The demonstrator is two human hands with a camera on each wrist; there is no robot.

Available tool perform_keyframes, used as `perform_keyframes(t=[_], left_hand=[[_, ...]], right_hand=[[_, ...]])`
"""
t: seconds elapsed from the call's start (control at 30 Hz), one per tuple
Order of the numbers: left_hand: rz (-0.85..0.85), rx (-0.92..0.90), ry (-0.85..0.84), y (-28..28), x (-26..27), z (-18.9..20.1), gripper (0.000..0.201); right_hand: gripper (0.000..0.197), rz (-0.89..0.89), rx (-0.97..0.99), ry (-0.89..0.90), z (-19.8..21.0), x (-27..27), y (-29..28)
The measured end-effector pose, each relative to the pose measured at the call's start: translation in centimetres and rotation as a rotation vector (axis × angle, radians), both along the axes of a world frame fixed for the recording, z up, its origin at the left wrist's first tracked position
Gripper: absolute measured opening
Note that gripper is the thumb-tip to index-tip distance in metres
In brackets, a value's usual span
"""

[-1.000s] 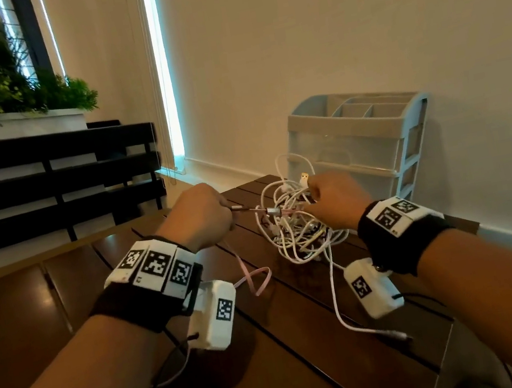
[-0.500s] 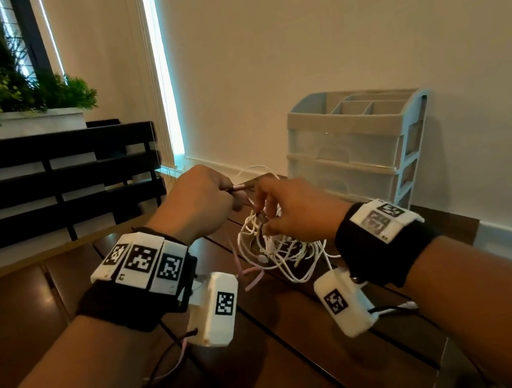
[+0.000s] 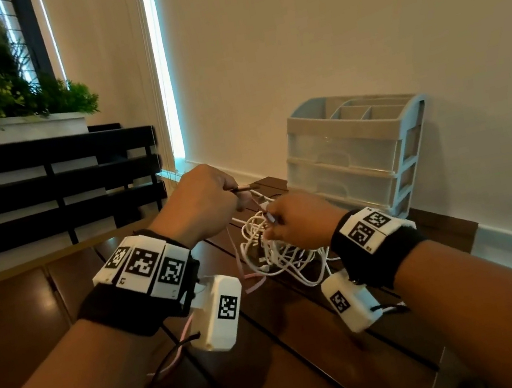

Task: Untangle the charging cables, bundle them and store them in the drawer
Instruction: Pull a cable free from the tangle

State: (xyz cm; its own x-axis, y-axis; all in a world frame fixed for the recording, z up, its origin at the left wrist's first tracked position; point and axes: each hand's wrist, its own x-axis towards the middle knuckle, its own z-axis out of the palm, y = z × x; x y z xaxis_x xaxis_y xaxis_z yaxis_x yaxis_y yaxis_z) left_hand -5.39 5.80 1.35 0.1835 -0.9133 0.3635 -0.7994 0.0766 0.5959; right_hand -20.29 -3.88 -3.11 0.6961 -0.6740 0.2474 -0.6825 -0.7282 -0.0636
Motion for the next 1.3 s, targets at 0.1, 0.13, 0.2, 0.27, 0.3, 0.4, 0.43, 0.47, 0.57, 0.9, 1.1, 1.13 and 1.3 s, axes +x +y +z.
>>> perform_keyframes(t=[0.1, 0.13, 0.2, 0.27, 0.3, 0.4, 0.43, 0.47, 0.57, 0.9, 1.1, 1.13, 1.3], left_hand=[[0.026, -0.013, -0.007, -0.3, 0.3, -0.1, 0.015], [0.033, -0.012, -0.008, -0.4, 0.4, -0.2, 0.015], [0.047, 0.001, -0.016, -0.7, 0.3, -0.5, 0.015], [0.063, 0.011, -0.021, -0.8, 0.5, -0.7, 0.016], [0.067, 0.009, -0.012, -0.9, 0.6, -0.8, 0.017], [0.056, 0.0, 0.018, -0.9, 0.7, -0.8, 0.017], [0.049, -0.002, 0.007, -0.8, 0.6, -0.8, 0.017], [0.045, -0.006, -0.005, -0.8, 0.5, -0.7, 0.017], [0.036, 0.0, -0.035, -0.7, 0.2, -0.5, 0.018], [0.02, 0.024, -0.074, -1.1, -0.4, -1.2, 0.023], [0.077, 0.028, -0.061, -1.5, 0.4, -1.4, 0.015], [0.116, 0.029, -0.078, -1.6, 1.0, -1.4, 0.015], [0.192, -0.073, -0.117, -0.9, 3.0, -0.4, 0.031]], right_hand=[[0.021, -0.159, -0.151, 0.118, 1.6, -0.6, -0.8], [0.019, -0.189, -0.197, 0.115, 2.1, -0.6, -1.0], [0.015, -0.218, -0.292, 0.065, 2.8, -0.8, -1.1], [0.013, -0.186, -0.27, -0.012, 2.6, -1.1, -0.8], [0.012, -0.154, -0.21, -0.029, 2.3, -1.2, -0.5], [0.008, -0.075, -0.075, 0.055, 0.7, -1.2, 0.5], [0.009, -0.076, -0.078, 0.109, 0.4, -1.0, 0.5], [0.013, -0.093, -0.083, 0.149, 0.3, -0.8, 0.3], [0.018, -0.133, -0.013, 0.125, 0.3, -0.6, -0.2], [0.025, -0.167, 0.059, -0.083, -0.2, -2.3, -1.7], [0.019, -0.165, 0.12, -0.255, 2.2, -1.9, -1.9], [0.018, -0.144, 0.089, -0.278, 2.6, -1.9, -1.8], [0.02, -0.03, -0.105, -0.167, 2.9, -1.8, -1.0]])
